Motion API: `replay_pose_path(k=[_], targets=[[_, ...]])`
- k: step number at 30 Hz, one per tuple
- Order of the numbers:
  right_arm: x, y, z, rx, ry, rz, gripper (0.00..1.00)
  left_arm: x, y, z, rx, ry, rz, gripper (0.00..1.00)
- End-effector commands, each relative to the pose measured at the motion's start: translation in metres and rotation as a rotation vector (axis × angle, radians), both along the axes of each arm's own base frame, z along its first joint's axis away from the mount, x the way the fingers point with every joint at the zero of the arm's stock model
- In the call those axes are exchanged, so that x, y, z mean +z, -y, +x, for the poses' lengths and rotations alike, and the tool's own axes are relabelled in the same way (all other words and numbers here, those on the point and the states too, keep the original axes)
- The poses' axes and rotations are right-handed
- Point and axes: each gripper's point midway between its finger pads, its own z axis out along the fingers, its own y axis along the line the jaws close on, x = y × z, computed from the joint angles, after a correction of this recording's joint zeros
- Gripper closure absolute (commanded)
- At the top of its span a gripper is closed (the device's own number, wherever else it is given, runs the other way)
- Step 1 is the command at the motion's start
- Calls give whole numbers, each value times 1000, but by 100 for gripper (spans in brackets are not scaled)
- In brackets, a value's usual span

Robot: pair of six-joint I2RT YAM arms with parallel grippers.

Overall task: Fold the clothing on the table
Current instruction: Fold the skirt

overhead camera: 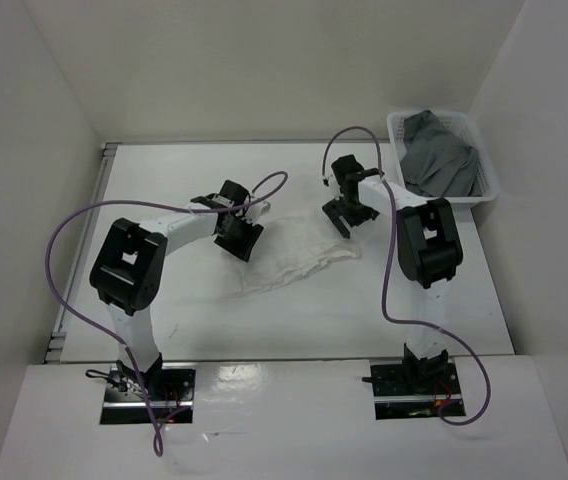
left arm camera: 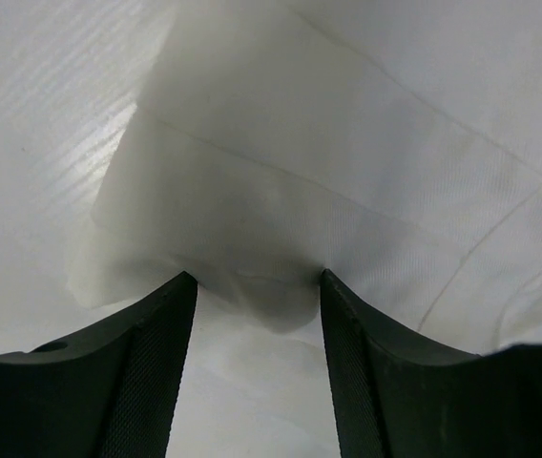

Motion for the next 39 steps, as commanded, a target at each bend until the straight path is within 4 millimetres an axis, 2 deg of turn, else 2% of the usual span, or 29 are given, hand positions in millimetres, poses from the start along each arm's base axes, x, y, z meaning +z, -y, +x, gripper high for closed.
replay_pose_path(k=[1,5,6,8,9,10,11,12,16,19,21,23,24,26,27,29,30,31,33,34,36,39], targets=[[0,2,58,-46,151,-21,8,-4,-17,-26,6,-73,60,40],[5,-6,80,-25,190,-34,7,3,-17,-30,-6,-66,51,40],[14,-8,86,-26,207,-28,6,1,-18,-33,-6,-75,54,40],[11,-13,82,-11,182,-27,6,10,-18,-34,-18,-63,44,40],[19,-16,85,-8,199,-11,6,15,-18,-34,-26,-56,44,40],[29,-21,83,2,218,-3,5,18,-19,-35,-26,-55,44,40],[37,-21,82,2,226,-1,5,30,-17,-34,-38,-37,29,40],[35,-20,75,7,213,5,5,38,-14,-34,-53,-29,16,36],[58,-24,61,41,236,30,3,82,-6,-22,-81,60,-53,23],[74,-23,50,49,250,52,3,105,-15,-7,-57,124,-80,13],[73,-21,42,57,239,45,3,114,-27,12,-12,175,-101,6],[74,-18,35,57,235,43,2,106,-31,22,-14,162,-142,6],[70,-17,32,67,224,35,2,92,-44,30,20,130,-154,6],[72,-9,24,64,217,3,2,84,-45,37,13,96,-220,7],[75,-8,22,64,224,5,2,71,-52,43,23,65,-232,9],[74,-4,15,60,217,-6,2,60,-51,44,3,32,-287,11],[80,-3,12,60,227,-2,2,48,-52,43,-5,1,-301,12],[78,4,8,48,223,-14,2,49,-56,51,-12,11,-322,12],[82,7,3,44,223,-22,2,43,-53,51,-32,-44,-410,14],[78,12,1,35,213,-26,2,41,-49,49,-49,-67,-434,15],[86,15,-2,30,230,-32,2,29,-48,45,-55,-121,-476,16],[83,21,-7,20,221,-35,2,25,-49,45,-65,-133,-495,16]])
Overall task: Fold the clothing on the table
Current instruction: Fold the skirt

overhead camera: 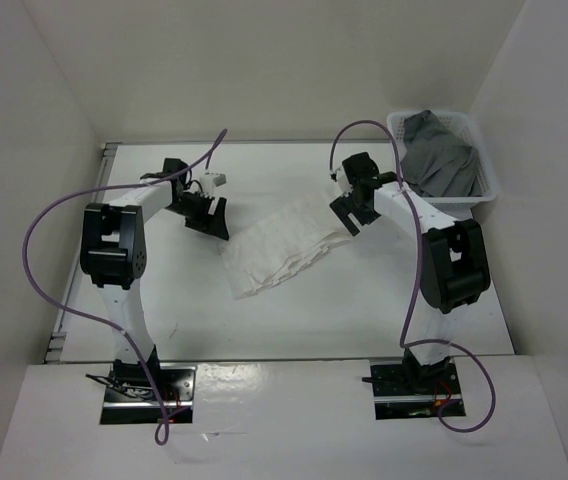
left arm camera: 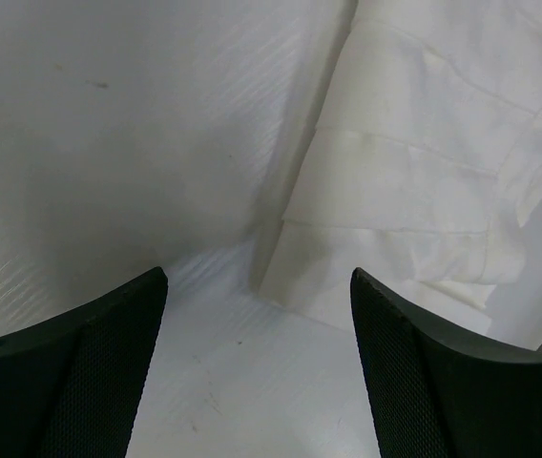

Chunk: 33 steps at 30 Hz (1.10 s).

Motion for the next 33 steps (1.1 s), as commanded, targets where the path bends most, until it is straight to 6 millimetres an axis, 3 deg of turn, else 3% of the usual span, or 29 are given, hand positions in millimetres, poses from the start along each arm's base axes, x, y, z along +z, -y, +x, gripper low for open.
replay_pose_path(k=[1,10,23,29,33], targets=[[25,10,-2,-31,65,-3,2,6,16,-2,-79,2,-114,16],[26,14,-4,-40,69,-19,2,-35,17,-30,-125,-140,-136,16],[25,12,-5,-43,68,-6,2,-59,9,-79,-167,-298,-64,29],[19,12,-5,-43,59,-9,2,-63,8,-88,-166,-338,-63,45],[17,12,-3,-43,59,-9,2,-65,8,-89,-166,-348,-63,64]])
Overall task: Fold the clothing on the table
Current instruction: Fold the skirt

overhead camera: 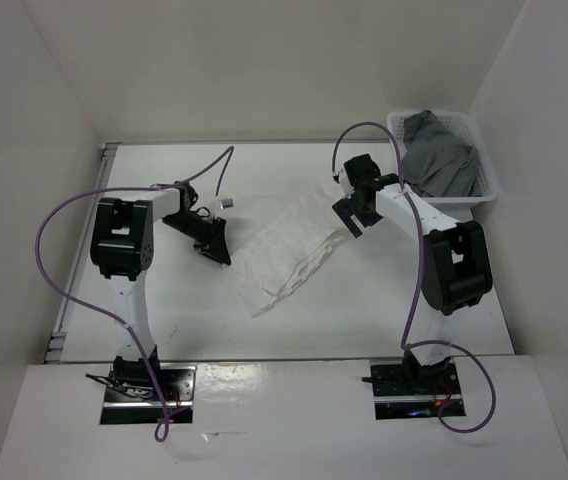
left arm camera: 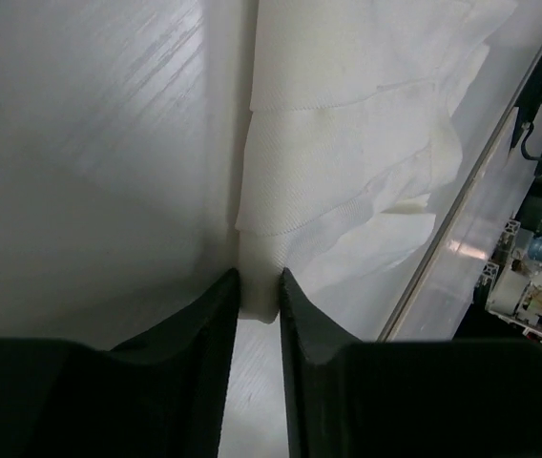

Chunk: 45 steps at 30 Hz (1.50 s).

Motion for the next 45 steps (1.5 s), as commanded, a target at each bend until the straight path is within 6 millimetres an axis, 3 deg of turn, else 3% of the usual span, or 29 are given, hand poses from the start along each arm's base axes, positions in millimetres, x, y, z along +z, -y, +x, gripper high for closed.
replay_pose_path(k=[1,5,8,10,11,13,14,15,17,18,20,21,23,30,34,39,45], targets=[[15,3,3,-23,55,14,2,-45,-21,-20,-71,-40,144,70],[8,1,4,-19,44,19,2,-46,-23,-20,-73,-40,153,82],[20,-8,25,1,86,61,2,-44,-24,-19,-67,-37,166,88],[16,-8,37,0,81,97,2,-43,-26,-21,-69,-35,178,90],[26,-17,49,27,95,144,2,-43,-30,-22,-62,-46,189,90],[16,-16,63,27,68,198,2,-40,-31,-23,-69,-39,188,90],[27,-26,76,66,83,256,2,-38,-33,-27,-77,-39,197,90],[13,-28,79,77,40,275,2,-37,-35,-30,-79,-40,208,90],[21,-35,94,130,37,340,2,-37,-37,-32,-72,-40,226,90],[6,-39,97,143,0,348,2,-36,-39,-36,-74,-41,240,89],[5,-48,104,195,-11,377,2,-36,-41,-36,-66,-34,251,89],[-9,-51,100,206,-58,387,2,-34,-42,-35,-66,-25,260,88],[-11,-61,102,254,-78,429,2,-35,-43,-33,-66,-15,269,88],[-51,-78,98,382,-233,508,2,-34,-46,-31,-67,-5,289,87],[-58,-86,93,415,-280,552,2,-32,-46,-28,-64,13,288,87],[-69,-75,90,401,-318,583,2,-35,-46,-30,-64,13,288,87],[-89,-81,76,406,-412,636,2,-38,-48,-31,-67,5,298,87]])
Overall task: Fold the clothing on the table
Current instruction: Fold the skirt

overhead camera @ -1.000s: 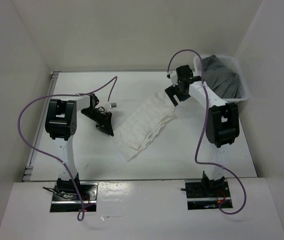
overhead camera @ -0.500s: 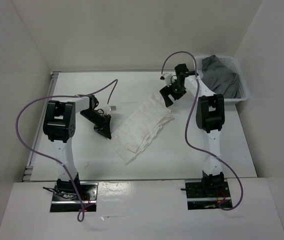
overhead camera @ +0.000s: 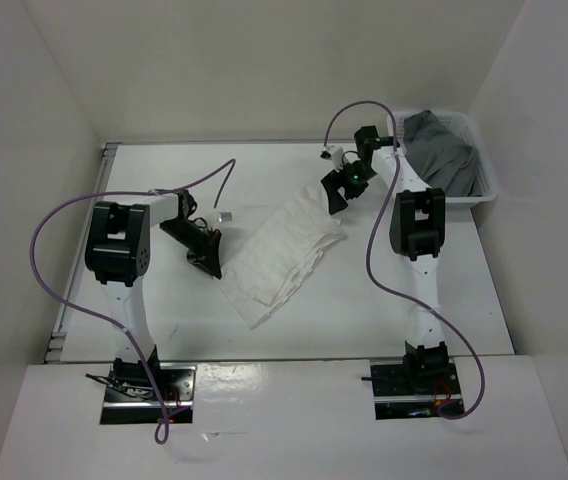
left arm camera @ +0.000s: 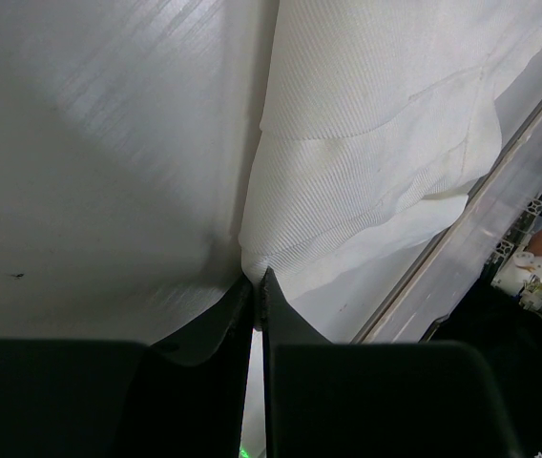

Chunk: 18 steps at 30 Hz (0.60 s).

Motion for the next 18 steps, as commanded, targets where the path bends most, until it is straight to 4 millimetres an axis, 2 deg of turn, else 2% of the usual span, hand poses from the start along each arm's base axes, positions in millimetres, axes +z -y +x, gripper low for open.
replay_pose_path(k=[1,4,6,8,9,10,13,18], targets=[[-28,-4,-24,30,-137,39,2,-30,-26,10,-66,97,140,87],[-27,-7,-25,43,-148,57,2,-30,-26,10,-66,97,140,87],[-34,-8,-34,51,-188,65,2,-30,-26,10,-66,97,140,87],[-29,-12,-33,65,-188,91,2,-30,-26,10,-66,97,140,87],[-36,-11,-40,63,-226,87,2,-30,-26,10,-66,97,140,87],[-31,-13,-38,65,-221,96,2,-29,-26,10,-59,91,142,87],[-39,-17,-45,90,-248,101,2,-29,-26,10,-58,91,142,87],[-37,-24,-49,109,-255,118,7,-29,-27,13,-59,101,150,87]])
